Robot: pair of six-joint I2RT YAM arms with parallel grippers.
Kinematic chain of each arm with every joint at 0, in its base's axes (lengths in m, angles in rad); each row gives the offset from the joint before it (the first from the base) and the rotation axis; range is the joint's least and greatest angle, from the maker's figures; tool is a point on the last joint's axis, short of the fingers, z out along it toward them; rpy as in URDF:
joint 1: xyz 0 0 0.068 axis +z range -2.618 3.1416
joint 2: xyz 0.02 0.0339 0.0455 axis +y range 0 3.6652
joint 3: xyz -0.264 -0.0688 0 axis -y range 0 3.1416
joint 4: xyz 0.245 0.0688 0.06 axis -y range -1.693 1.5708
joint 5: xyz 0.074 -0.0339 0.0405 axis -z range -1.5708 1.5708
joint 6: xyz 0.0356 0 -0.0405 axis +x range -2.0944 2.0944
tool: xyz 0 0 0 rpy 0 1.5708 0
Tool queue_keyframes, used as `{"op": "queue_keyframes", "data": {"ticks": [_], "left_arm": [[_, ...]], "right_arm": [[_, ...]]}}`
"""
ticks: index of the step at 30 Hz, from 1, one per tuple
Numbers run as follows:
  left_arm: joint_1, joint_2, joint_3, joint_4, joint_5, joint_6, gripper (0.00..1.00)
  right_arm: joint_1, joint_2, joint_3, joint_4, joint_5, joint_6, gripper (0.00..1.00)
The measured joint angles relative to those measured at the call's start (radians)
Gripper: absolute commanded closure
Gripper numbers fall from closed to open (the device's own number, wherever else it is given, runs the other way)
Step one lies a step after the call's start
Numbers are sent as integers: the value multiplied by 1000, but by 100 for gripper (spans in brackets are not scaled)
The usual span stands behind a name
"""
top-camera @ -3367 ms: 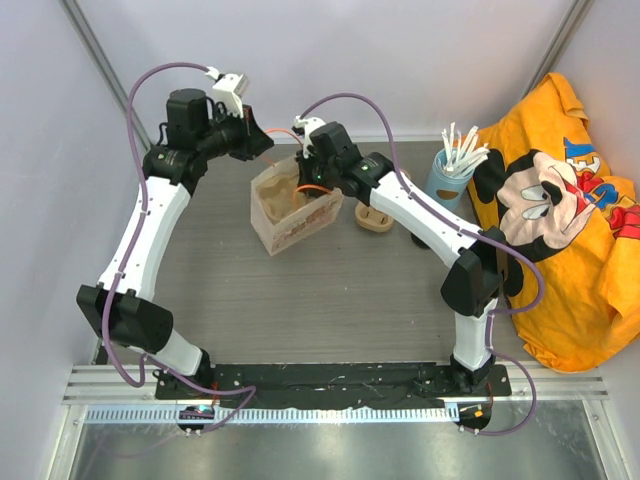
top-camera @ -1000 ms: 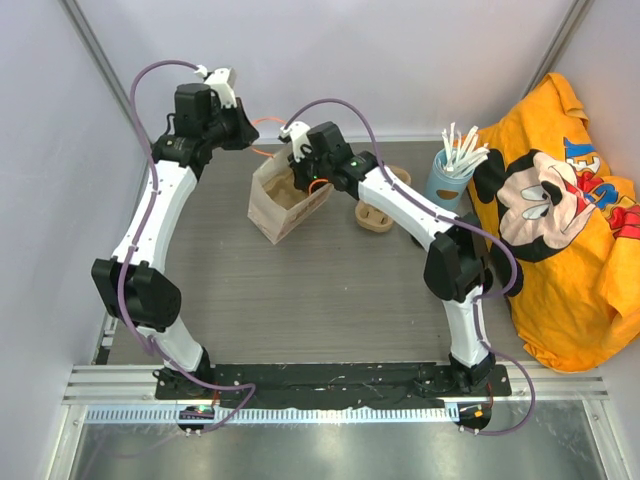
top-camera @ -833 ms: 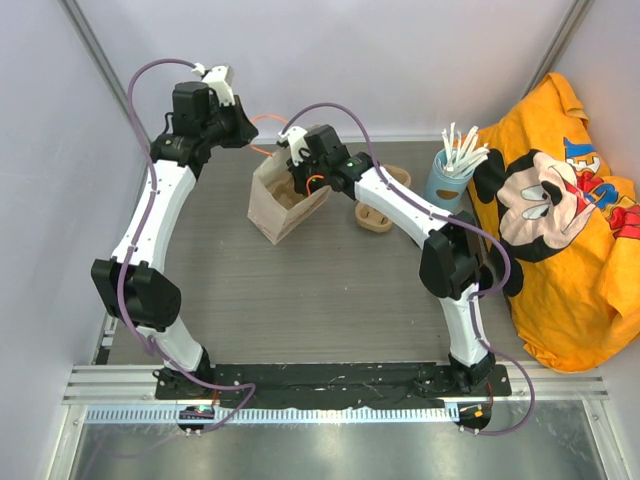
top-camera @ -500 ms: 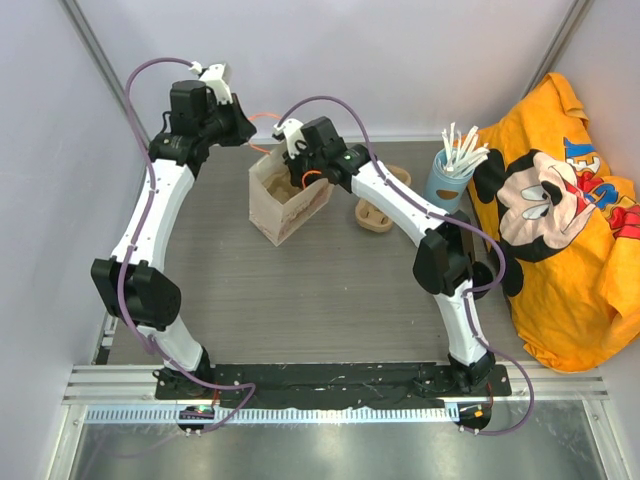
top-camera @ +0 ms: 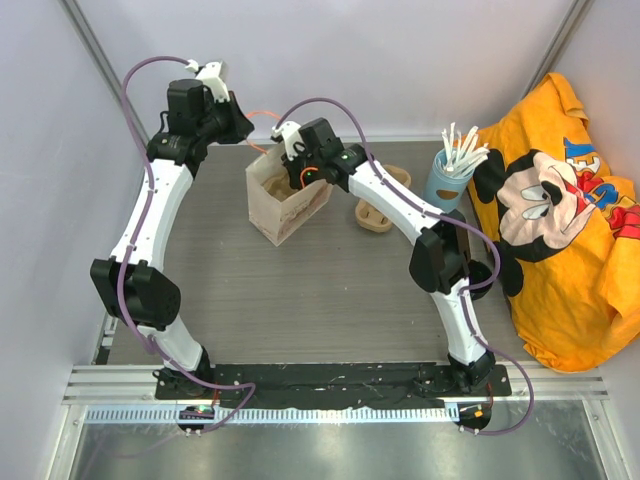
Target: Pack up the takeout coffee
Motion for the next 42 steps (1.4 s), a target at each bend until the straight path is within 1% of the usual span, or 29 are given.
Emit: {"op": "queue_keyframes", "data": {"ticks": [18,21,24,25,28,32,35,38,39,41,42], "left_arm": [[9,0,0,16,0,-2,94],[9,0,0,21,1,-3,94],[11,0,0,22,1,-3,94],[12,0,0,21,1,-3,94],[16,0,0,22,1,-4,94],[19,0,0,22,1,-6,94],[21,0,-4,25,1,-7,94],[22,0,-8,27,1,-7,94],[23,0,-10,27,1,-8,94],[25,0,-12,27,1,-8,94],[26,0,-13,27,1,-9,94]], "right_arm": [[0,33,34,-4,-4,0,99],[0,35,35,-5,-4,0,98],[0,35,36,-5,-4,0,93],[0,35,37,-5,-4,0,87],[0,35,38,-5,-5,-1,80],[0,35,38,-5,-5,-3,78],[0,35,38,-5,-5,-4,75],[0,35,38,-5,-5,-5,69],[0,35,38,-5,-6,-6,66],[0,35,41,-5,-8,-8,62],[0,35,45,-6,-8,-8,59]]}}
